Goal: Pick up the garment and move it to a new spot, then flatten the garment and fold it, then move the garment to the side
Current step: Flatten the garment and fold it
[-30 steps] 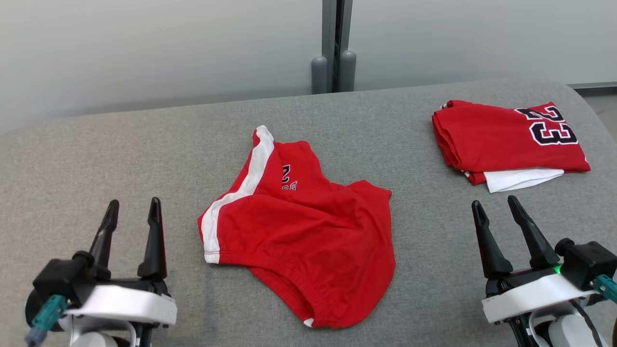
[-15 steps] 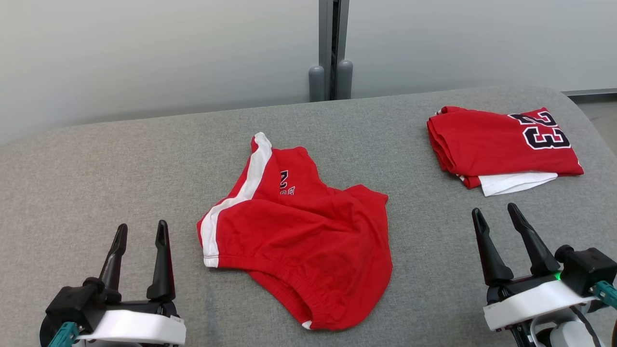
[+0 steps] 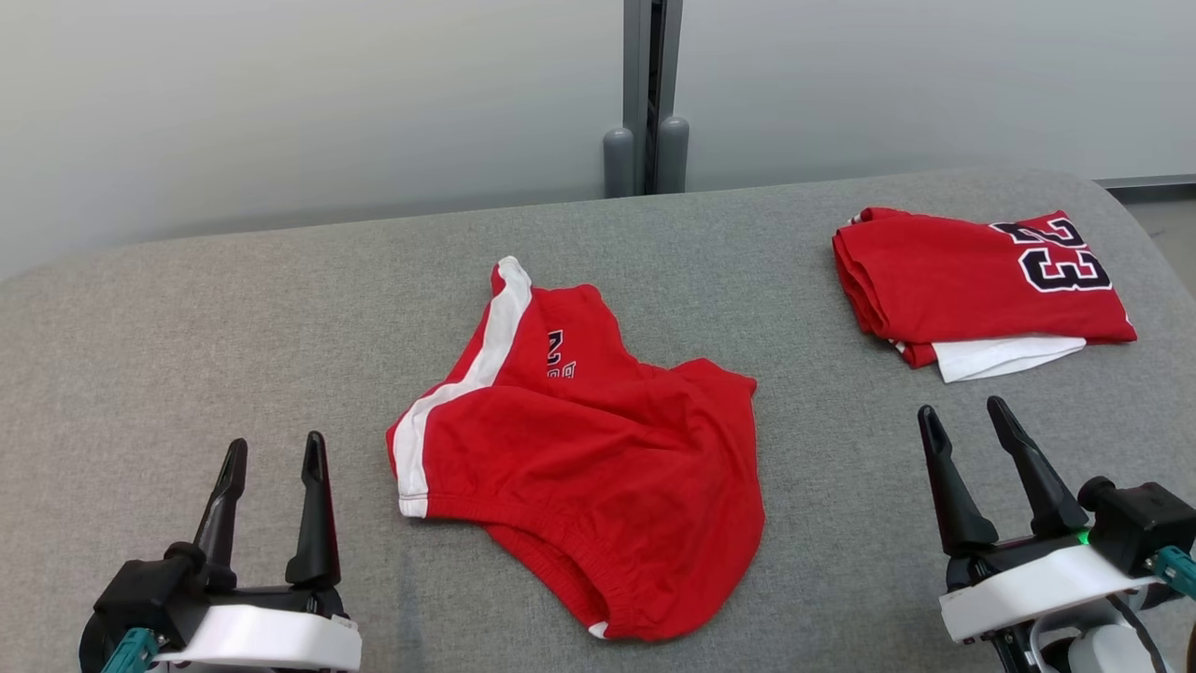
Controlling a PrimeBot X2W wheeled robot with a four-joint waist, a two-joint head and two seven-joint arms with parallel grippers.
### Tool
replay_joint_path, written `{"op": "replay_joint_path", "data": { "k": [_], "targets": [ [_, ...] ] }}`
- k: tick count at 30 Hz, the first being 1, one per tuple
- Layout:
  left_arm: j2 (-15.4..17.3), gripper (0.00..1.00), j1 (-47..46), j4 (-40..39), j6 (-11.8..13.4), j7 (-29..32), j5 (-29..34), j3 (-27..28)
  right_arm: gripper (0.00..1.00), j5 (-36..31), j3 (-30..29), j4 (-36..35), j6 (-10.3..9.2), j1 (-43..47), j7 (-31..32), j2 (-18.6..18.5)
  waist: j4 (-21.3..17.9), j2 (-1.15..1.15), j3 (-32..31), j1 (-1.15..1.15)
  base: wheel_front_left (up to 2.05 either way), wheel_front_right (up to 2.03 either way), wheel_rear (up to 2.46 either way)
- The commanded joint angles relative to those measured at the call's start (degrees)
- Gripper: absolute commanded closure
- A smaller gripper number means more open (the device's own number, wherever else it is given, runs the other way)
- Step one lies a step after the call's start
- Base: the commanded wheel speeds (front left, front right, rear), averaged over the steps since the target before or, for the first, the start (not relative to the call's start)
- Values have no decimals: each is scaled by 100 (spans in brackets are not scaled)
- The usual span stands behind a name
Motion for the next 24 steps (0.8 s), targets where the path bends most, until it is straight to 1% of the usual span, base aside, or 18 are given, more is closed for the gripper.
{"op": "replay_joint_path", "data": {
  "k": [1, 7, 9, 12, 13, 14, 15, 19, 24],
  "targets": [
    [-19, 0, 7, 28, -40, -28, 61, 38, 0, -12, -26, 10, 4, 41, -6, -29, 7, 0, -12, 0, 0, 0, 0],
    [-95, 0, 22, 93, -153, -28, 152, 65, 0, 3, -8, 37, 4, 19, -6, -39, 41, 0, -39, 0, 0, 0, 0],
    [-117, 0, 57, 201, -236, -16, 125, -41, 0, 11, -5, 39, 4, 12, -6, -42, 48, 0, -38, 0, 0, 0, 0],
    [-169, 0, 8, 340, -434, 167, 13, -319, 0, 9, -26, 34, 4, -6, -6, -43, 55, 0, -27, 0, 0, 0, 0],
    [-208, 0, -38, 461, -560, 434, -75, -561, 0, 8, -53, 25, 4, -22, -6, -53, 55, 0, -15, 0, 0, 0, 0],
    [-215, 0, -81, 508, -621, 611, -108, -707, 0, 8, -66, 17, 4, -33, -6, -54, 53, 0, -6, 0, 0, 0, 0],
    [-215, 0, -81, 508, -621, 611, -108, -707, 0, 8, -66, 17, 4, -33, -6, -54, 53, 0, -6, 0, 0, 0, 0],
    [-202, 0, -230, 588, -817, 1285, -298, -1375, 0, -18, -102, -19, 4, -77, -6, -59, 43, 0, 53, 0, 0, 0, 0],
    [103, 0, -361, 553, -904, 2320, -563, -2202, 0, -45, -145, -37, 4, -148, -6, -67, -12, 0, 116, 0, 0, 0, 0]
  ]
}}
